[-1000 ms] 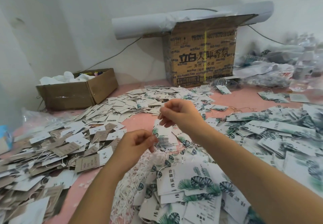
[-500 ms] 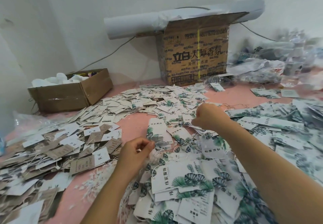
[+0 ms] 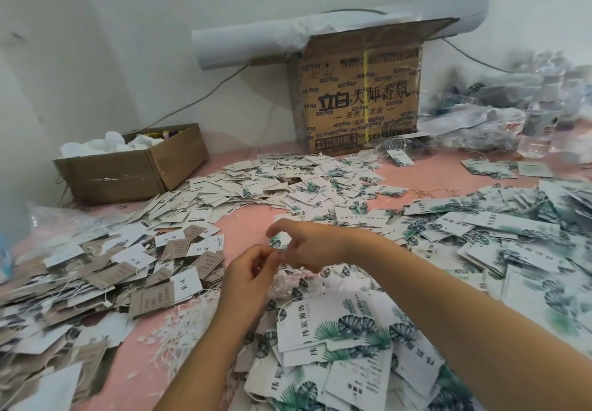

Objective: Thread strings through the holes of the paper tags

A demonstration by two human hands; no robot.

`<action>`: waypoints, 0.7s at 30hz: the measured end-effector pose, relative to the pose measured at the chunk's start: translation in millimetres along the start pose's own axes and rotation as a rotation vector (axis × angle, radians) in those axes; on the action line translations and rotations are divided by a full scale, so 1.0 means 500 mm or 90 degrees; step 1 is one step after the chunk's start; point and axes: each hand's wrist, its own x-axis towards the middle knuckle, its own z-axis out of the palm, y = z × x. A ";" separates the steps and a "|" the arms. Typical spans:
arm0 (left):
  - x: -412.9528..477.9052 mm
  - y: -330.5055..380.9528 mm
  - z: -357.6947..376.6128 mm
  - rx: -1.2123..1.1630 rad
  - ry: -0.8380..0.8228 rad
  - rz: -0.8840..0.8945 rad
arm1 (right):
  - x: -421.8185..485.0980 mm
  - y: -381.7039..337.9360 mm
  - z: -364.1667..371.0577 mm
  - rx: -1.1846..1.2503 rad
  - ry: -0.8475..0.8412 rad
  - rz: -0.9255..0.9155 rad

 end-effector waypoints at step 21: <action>0.017 -0.037 0.010 0.248 0.079 0.047 | 0.049 0.077 0.008 -0.503 0.212 0.032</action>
